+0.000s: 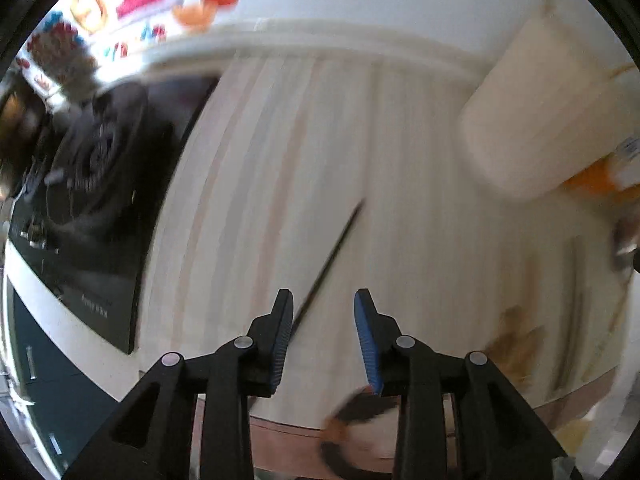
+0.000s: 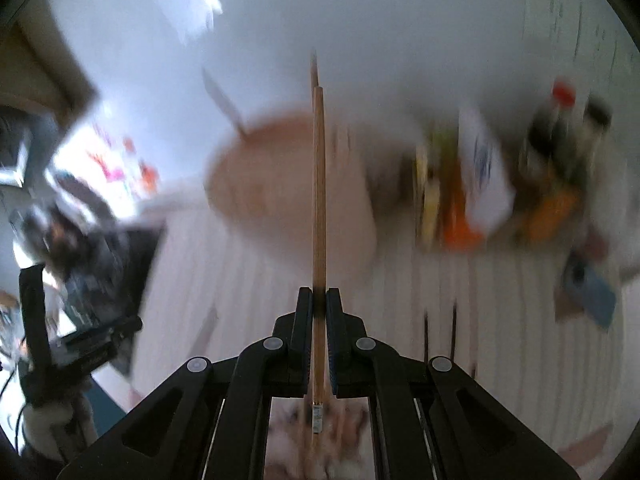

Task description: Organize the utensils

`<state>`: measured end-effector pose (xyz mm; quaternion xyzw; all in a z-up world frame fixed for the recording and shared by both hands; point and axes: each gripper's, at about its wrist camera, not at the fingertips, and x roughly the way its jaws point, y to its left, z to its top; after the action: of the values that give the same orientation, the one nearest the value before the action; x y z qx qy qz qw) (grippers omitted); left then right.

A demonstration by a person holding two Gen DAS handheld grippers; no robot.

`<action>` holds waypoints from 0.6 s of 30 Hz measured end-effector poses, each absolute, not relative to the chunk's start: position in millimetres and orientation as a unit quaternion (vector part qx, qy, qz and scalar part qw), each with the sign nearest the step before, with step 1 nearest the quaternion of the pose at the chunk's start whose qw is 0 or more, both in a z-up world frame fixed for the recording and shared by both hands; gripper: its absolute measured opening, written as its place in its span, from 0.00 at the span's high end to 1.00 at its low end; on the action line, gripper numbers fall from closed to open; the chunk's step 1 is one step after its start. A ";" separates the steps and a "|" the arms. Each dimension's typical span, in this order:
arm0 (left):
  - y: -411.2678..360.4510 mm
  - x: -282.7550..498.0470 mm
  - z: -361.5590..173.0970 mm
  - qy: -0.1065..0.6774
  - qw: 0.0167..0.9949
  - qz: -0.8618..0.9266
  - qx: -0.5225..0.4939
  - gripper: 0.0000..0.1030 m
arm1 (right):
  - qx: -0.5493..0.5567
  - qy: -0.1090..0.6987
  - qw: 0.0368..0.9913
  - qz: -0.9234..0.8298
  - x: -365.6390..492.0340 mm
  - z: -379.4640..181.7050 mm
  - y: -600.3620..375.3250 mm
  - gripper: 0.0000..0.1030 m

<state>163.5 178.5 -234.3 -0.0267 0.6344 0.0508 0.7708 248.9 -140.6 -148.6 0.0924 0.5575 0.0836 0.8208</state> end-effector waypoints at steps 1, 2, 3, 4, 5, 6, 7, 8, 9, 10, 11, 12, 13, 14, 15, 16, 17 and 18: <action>185.5 162.6 -254.7 0.649 0.759 0.052 -0.011 0.72 | 0.095 0.575 0.809 0.082 241.1 -166.4 -138.8 0.93; 190.6 163.4 -269.3 0.660 0.750 0.047 -0.005 0.72 | 0.093 0.590 0.798 0.082 236.8 -182.1 -135.7 0.93; 194.1 165.0 -279.3 0.668 0.743 0.046 0.000 0.72 | 0.090 0.607 0.786 0.080 231.2 -200.5 -130.9 0.93; 198.5 166.8 -290.5 0.676 0.735 0.043 0.003 0.72 | 0.089 0.621 0.775 0.074 226.2 -219.0 -127.0 0.93; 199.9 168.9 -298.1 0.683 0.730 0.030 0.002 0.72 | 0.086 0.635 0.765 0.071 222.3 -235.3 -122.6 0.93; 200.1 171.5 -307.9 0.693 0.721 0.012 0.000 0.72 | 0.082 0.645 0.757 0.066 219.1 -249.3 -118.9 0.93; 198.1 173.2 -315.2 0.699 0.715 0.004 0.009 0.72 | 0.077 0.656 0.749 0.058 216.4 -264.4 -115.4 0.93; 196.0 175.4 -321.4 0.704 0.710 -0.002 0.020 0.71 | 0.073 0.664 0.742 0.053 215.0 -275.5 -112.8 0.93; 193.6 175.7 -322.1 0.698 0.715 -0.006 0.030 0.73 | 0.071 0.671 0.737 0.046 213.7 -285.9 -111.6 0.93; 191.1 178.4 -321.2 0.695 0.718 -0.009 0.040 0.73 | 0.071 0.675 0.733 0.042 212.7 -293.0 -110.2 0.93; 189.6 181.2 -321.5 0.698 0.715 -0.011 0.042 0.79 | 0.071 0.679 0.730 0.037 213.9 -298.1 -111.1 0.93; 190.4 183.5 -320.1 0.699 0.714 -0.007 0.029 0.94 | 0.073 0.682 0.727 0.029 213.2 -304.0 -112.0 0.93; 190.1 184.3 -319.6 0.702 0.712 -0.005 0.017 0.94 | 0.075 0.684 0.725 0.027 212.0 -307.6 -112.3 0.93; 190.3 184.6 -318.6 0.702 0.712 0.000 0.005 0.95 | 0.077 0.685 0.724 0.023 211.1 -310.0 -112.2 0.93; 190.8 184.5 -318.0 0.702 0.712 0.007 -0.008 0.96 | 0.078 0.686 0.723 0.018 210.0 -311.8 -113.8 0.93; 191.0 183.2 -317.6 0.704 0.710 0.017 -0.025 0.96 | 0.079 0.686 0.723 0.017 211.3 -310.9 -113.8 0.93; 191.1 181.6 -317.4 0.705 0.708 0.022 -0.044 0.96 | 0.079 0.685 0.724 0.015 210.3 -310.3 -113.8 0.93; 190.6 177.5 -318.0 0.708 0.702 0.027 -0.074 0.96 | 0.078 0.684 0.725 0.012 208.5 -309.2 -115.3 0.93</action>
<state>177.5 190.6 -318.0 -0.0742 0.7077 0.0273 0.7021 208.5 -115.3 -309.2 0.0779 0.6841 0.0123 0.7251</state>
